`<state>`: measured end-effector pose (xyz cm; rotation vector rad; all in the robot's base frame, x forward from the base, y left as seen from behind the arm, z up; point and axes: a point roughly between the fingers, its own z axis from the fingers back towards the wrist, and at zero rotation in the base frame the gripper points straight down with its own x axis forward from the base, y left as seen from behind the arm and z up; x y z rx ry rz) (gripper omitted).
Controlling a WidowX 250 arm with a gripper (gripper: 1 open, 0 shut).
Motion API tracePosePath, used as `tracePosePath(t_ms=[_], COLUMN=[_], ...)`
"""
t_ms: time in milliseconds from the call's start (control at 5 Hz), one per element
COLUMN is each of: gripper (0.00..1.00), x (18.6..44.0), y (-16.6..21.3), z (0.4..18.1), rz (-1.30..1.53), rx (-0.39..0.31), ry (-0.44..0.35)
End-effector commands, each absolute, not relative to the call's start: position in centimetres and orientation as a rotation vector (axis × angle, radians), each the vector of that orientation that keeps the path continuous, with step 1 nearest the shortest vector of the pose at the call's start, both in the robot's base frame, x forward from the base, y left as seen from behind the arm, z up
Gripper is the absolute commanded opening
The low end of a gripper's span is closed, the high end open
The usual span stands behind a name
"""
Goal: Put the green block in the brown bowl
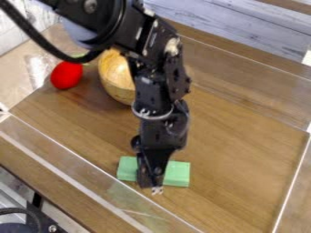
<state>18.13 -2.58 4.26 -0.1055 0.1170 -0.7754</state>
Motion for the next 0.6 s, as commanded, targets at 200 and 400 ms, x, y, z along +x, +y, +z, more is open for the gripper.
tracePosePath(t_ms=[200, 400], gripper=[0.0, 0.0], x=[18.6, 18.2], y=[-3.1, -2.4], z=[6.6, 6.7], rz=[-0.728, -0.753], rx=[-0.036, -0.027], ry=[0.082, 0.083])
